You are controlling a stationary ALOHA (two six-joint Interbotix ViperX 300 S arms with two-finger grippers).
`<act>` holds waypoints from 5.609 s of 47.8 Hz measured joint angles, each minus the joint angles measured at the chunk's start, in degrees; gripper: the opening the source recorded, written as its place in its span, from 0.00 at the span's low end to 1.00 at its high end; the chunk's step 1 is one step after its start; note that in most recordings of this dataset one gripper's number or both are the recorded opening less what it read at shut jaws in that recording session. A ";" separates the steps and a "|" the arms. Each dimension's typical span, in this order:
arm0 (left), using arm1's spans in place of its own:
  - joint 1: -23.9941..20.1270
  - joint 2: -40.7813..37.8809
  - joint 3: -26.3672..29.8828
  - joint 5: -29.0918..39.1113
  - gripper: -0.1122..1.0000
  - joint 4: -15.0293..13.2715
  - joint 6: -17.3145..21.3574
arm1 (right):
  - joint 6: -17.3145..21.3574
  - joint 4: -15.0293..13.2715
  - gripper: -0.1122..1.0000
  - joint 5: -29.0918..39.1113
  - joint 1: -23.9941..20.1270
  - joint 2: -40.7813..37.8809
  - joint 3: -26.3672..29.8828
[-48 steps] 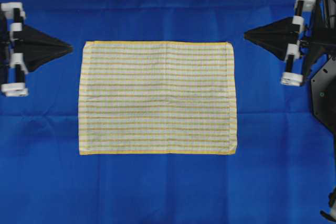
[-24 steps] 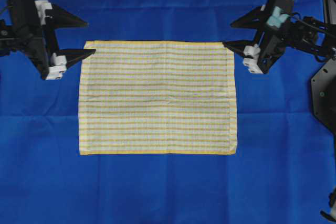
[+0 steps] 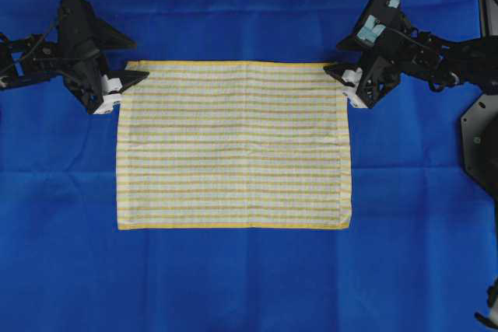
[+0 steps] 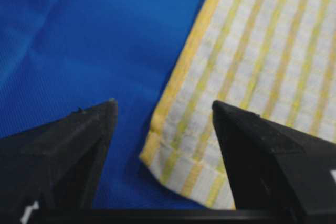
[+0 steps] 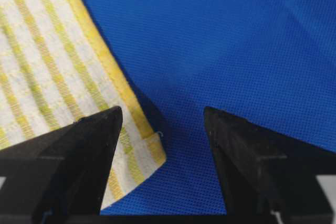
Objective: Fold the yellow towel.
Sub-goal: 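Move both grippers to the towel's top corners and grasp them, then fold the top edge down toward the bottom edge with both grippers, then open both grippers and release the folded edge, then grasp the left and right ends of the folded strip, then lift the folded strip off the table with both grippers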
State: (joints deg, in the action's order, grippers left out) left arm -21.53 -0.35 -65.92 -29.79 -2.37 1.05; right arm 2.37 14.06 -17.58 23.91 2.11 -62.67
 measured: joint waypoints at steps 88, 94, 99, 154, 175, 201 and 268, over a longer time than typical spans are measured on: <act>8.17 16.79 -1.14 14.59 0.13 0.00 1.58 | 0.88 4.39 0.12 6.06 -7.56 12.74 -2.29; 11.07 18.72 -3.08 14.59 0.13 -0.09 -0.88 | 1.41 6.06 0.12 6.06 -12.48 14.41 -3.52; 14.15 19.60 -3.96 14.59 0.13 -0.09 -2.81 | 1.58 7.65 0.12 6.06 -16.61 15.21 -4.13; 35.77 13.18 1.32 19.78 0.13 -0.09 -11.60 | 1.67 15.12 0.12 6.15 -38.06 14.59 -4.04; 35.77 13.27 1.41 19.95 0.35 -0.09 -11.69 | 1.58 15.82 0.19 6.77 -40.52 10.63 -0.62; 31.03 15.21 2.55 19.95 0.71 -0.09 -10.72 | -0.62 16.17 0.79 7.65 -34.28 13.89 -2.29; 19.51 5.71 6.33 33.93 0.12 -0.09 -11.43 | -6.42 15.29 0.12 19.95 -20.13 4.39 1.76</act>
State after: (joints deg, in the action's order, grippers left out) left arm -2.02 5.36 -59.59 4.13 -2.46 -10.37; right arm -4.04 29.36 2.37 3.78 6.50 -60.91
